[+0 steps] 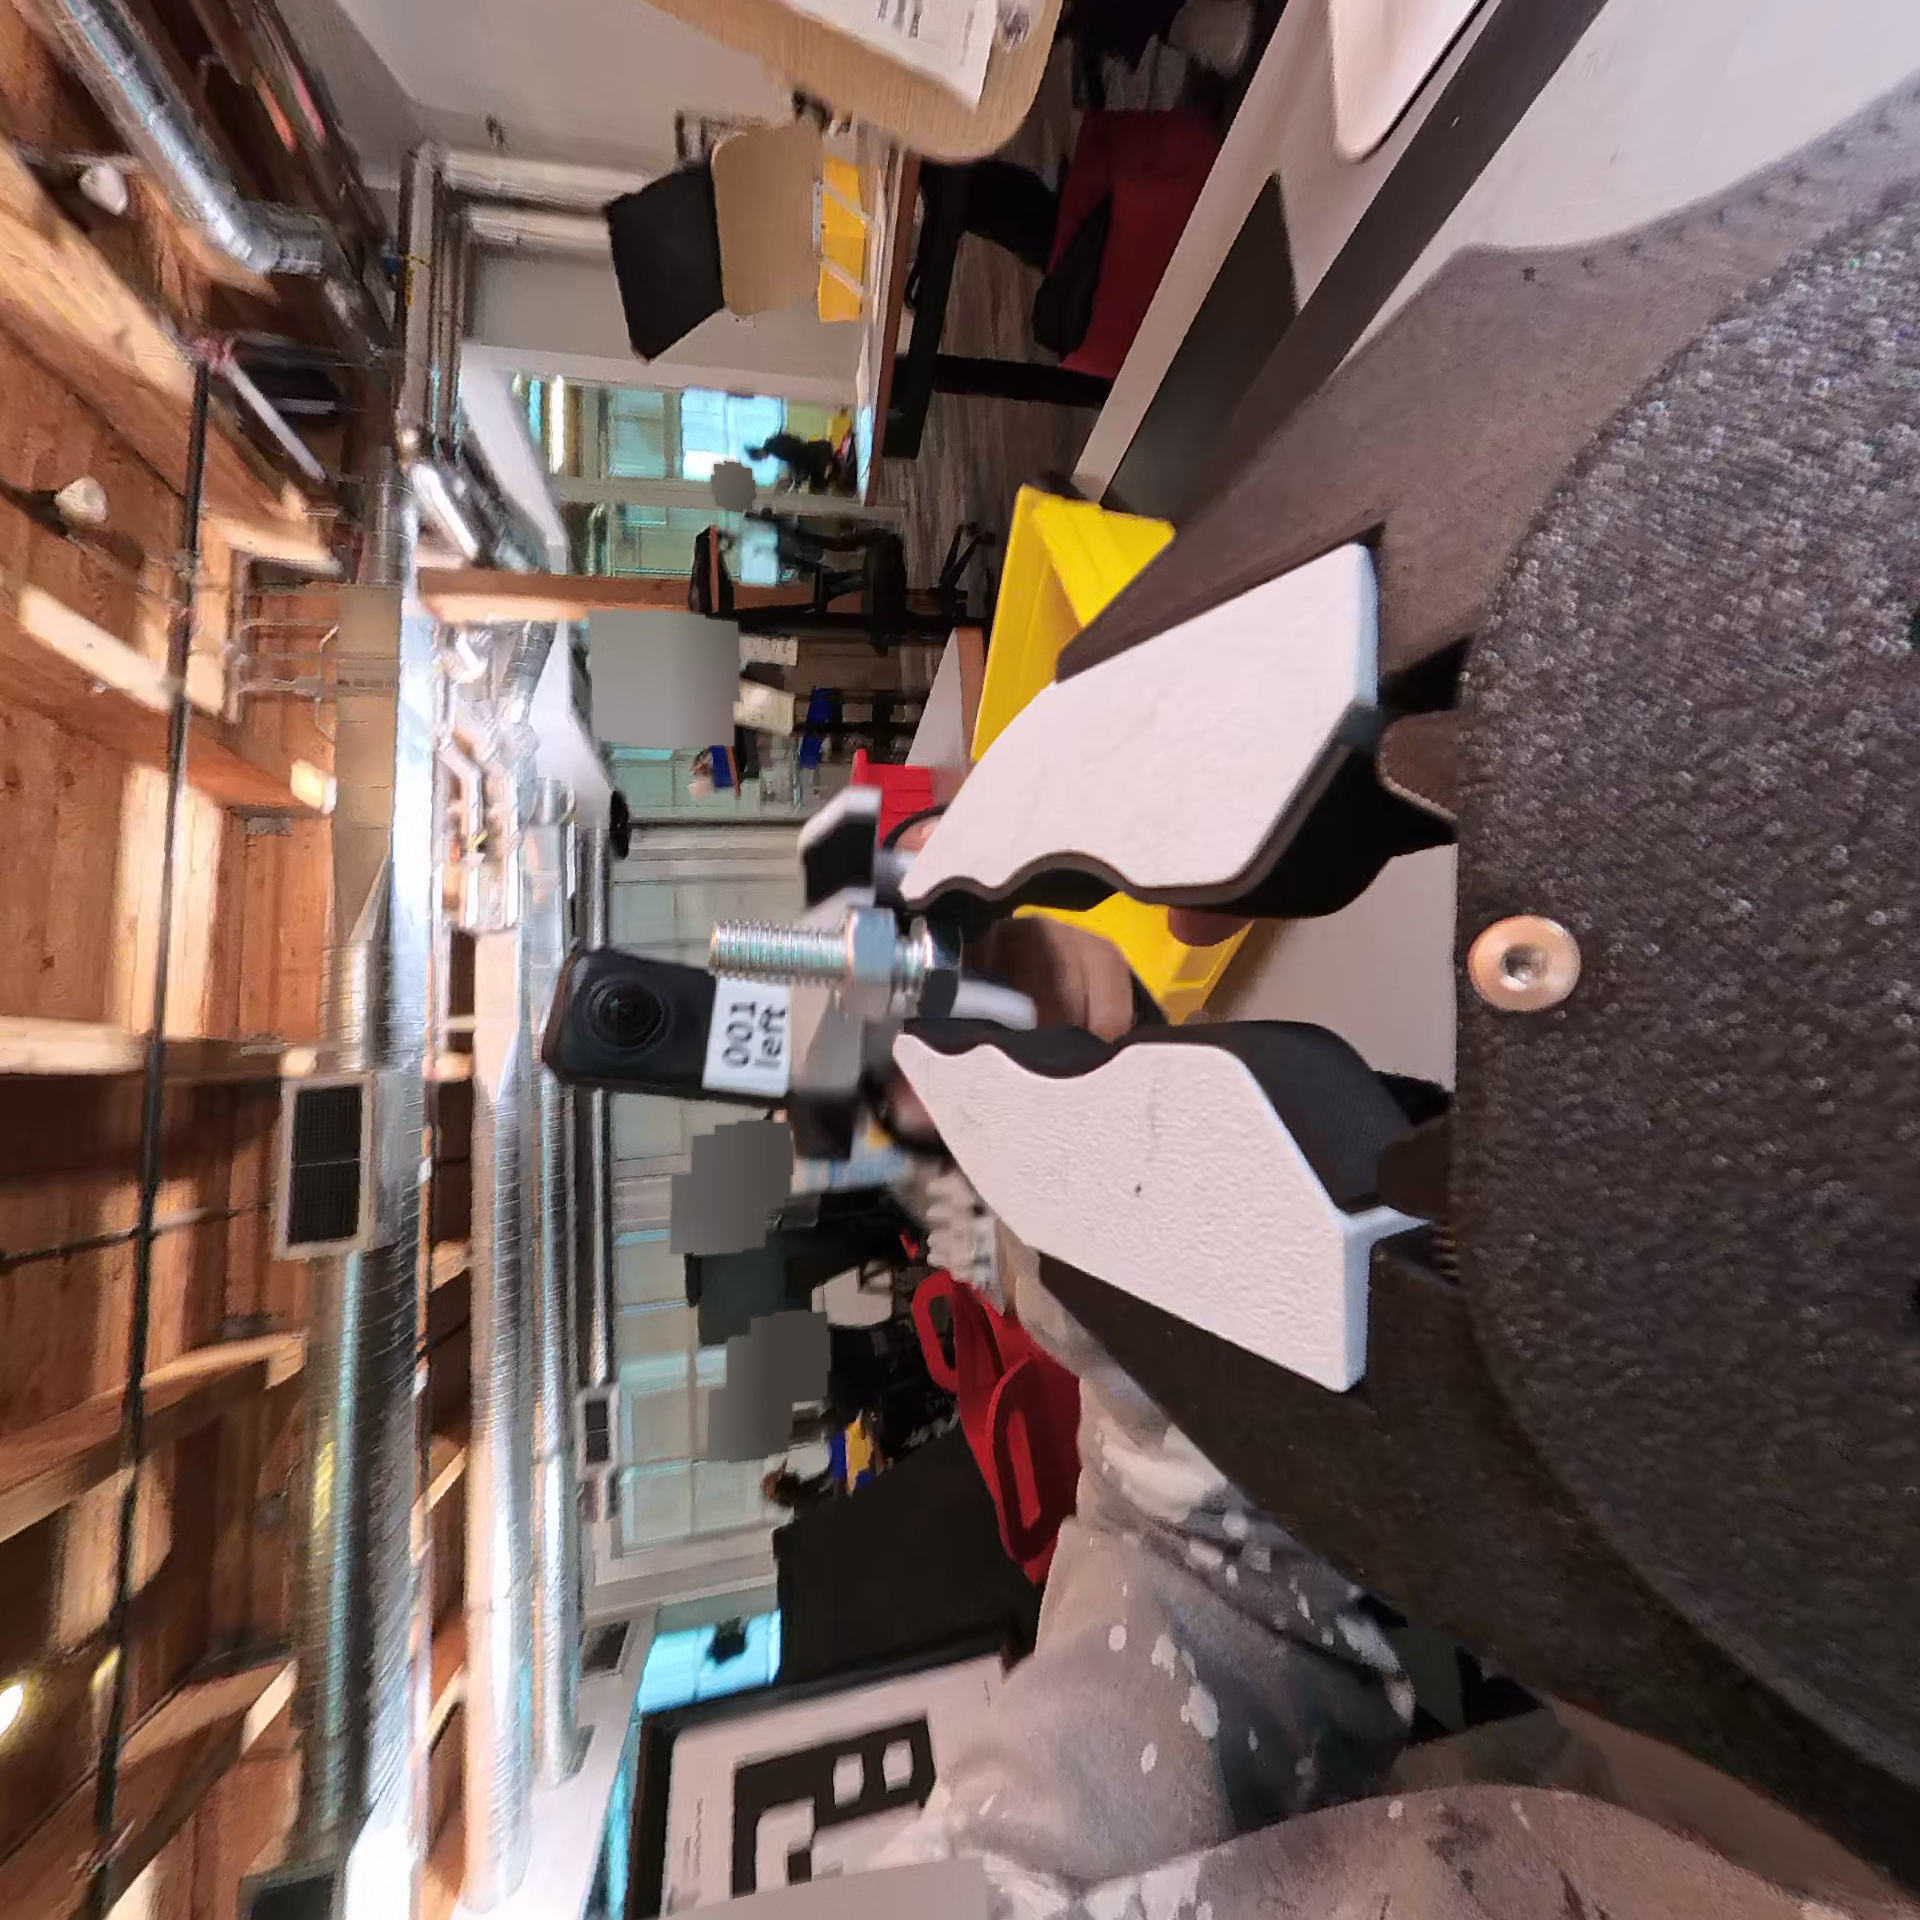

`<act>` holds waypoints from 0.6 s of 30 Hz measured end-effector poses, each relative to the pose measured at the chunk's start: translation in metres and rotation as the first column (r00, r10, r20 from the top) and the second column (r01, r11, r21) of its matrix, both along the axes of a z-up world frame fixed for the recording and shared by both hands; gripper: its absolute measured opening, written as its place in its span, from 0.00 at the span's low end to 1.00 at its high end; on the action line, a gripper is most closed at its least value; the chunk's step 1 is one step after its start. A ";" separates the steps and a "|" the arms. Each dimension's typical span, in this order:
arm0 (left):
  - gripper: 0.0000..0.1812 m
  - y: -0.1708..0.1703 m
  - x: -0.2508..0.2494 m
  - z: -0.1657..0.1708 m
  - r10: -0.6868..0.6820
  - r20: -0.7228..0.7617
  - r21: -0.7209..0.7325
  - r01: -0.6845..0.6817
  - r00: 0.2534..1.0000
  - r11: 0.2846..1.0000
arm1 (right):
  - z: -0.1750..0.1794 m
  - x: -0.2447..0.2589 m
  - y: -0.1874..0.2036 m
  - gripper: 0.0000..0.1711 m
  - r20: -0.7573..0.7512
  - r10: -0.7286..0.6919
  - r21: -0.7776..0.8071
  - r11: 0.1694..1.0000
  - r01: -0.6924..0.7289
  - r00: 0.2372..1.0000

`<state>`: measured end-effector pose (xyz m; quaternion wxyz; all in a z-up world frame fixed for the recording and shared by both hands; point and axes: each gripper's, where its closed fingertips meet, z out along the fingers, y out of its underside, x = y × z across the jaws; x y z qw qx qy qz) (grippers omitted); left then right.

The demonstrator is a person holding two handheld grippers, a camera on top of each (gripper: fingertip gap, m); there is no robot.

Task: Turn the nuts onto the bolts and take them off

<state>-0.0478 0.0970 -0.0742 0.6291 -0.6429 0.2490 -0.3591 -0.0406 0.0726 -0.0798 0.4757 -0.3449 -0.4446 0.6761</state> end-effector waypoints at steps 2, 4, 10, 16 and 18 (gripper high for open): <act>0.08 0.005 -0.010 -0.004 0.046 -0.028 0.007 -0.046 0.999 0.999 | 0.003 0.002 0.001 0.11 -0.007 0.005 -0.001 1.000 -0.005 1.000; 0.11 0.001 -0.008 0.001 0.007 0.012 0.004 -0.007 1.000 1.000 | 0.003 0.002 0.001 0.10 0.003 -0.011 0.014 1.000 0.011 1.000; 0.17 -0.012 0.014 0.002 -0.098 0.006 0.019 0.098 0.995 0.995 | -0.004 -0.005 0.003 0.11 0.038 -0.031 0.008 0.999 0.031 0.999; 0.10 0.004 -0.009 -0.007 0.032 -0.037 -0.002 -0.032 0.999 0.999 | 0.002 0.002 0.003 0.11 0.007 -0.013 0.014 1.000 0.013 1.000; 0.12 0.001 -0.007 -0.002 0.004 -0.014 0.004 -0.004 1.000 1.000 | 0.001 0.001 0.005 0.11 0.015 -0.024 0.012 1.000 0.024 1.000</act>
